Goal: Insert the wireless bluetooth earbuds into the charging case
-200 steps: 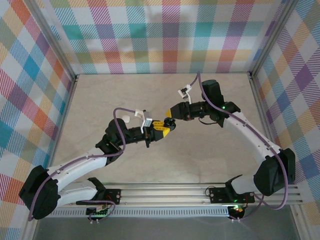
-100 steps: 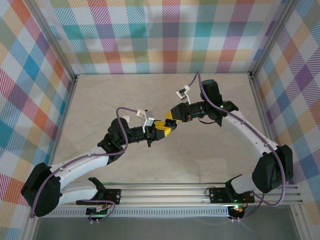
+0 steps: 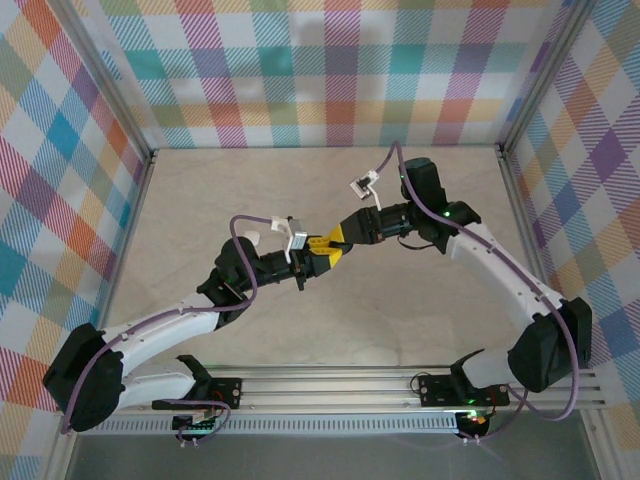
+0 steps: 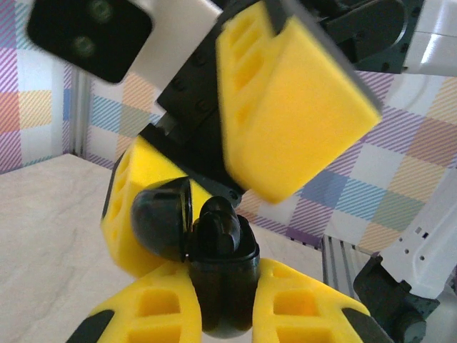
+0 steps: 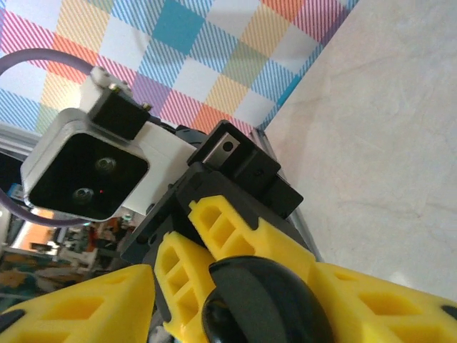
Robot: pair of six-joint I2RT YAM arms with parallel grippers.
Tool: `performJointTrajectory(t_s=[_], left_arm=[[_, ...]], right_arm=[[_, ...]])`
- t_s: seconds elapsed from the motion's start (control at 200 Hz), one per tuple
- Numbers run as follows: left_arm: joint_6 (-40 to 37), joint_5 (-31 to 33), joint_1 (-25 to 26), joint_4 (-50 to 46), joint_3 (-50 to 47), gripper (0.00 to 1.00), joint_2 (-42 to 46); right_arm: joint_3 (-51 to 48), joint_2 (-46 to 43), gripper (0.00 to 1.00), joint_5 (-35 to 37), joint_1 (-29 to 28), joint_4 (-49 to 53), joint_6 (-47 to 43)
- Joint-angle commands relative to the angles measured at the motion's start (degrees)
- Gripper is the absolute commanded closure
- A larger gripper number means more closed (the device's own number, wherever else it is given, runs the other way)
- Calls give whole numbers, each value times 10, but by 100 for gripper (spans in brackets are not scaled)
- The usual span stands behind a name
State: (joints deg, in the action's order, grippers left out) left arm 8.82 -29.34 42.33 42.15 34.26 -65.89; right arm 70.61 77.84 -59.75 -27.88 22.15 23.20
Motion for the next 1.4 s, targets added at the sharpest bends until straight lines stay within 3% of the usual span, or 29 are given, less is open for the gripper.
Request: performJointTrajectory(t_s=[0.0,0.21,0.385,0.485,0.535,0.665,0.755,0.82,1.01,1.1,1.3,1.395], left_arm=[[9,33,2,9,-18,100,13],[9,43,2,2,-32,100,40],[16,63,2,-7,-44,100,69],[36,103,1,-116,-9,100,80],[34,93,0,-173,12,100,79],[72,92,-2,-196,10,100,92],[125,138,-11,-276,30,100,95],[153,127,-26,-314,47,100,85],[217,93,-46,-289,58,100,83],[227,79,-50,-288,75,100,88],[260,68,-51,-249,99,100,80],[279,78,-51,-207,90,100,75]], right_arm=[[-2,-50,39,11,-2,-27,-23],[-45,-81,38,31,-2,-150,31],[-43,-80,38,54,-2,-128,18],[-61,-87,37,46,-2,-164,27],[-79,-92,37,50,-2,-200,42],[-109,-97,38,72,-2,-267,70],[-116,-94,42,81,-2,-282,78],[-119,-91,44,90,-2,-287,84],[-105,-77,44,170,-2,-222,90],[-111,-73,49,193,-2,-213,111],[-150,-56,54,148,-2,-332,225],[-147,-52,54,139,-3,-329,229]])
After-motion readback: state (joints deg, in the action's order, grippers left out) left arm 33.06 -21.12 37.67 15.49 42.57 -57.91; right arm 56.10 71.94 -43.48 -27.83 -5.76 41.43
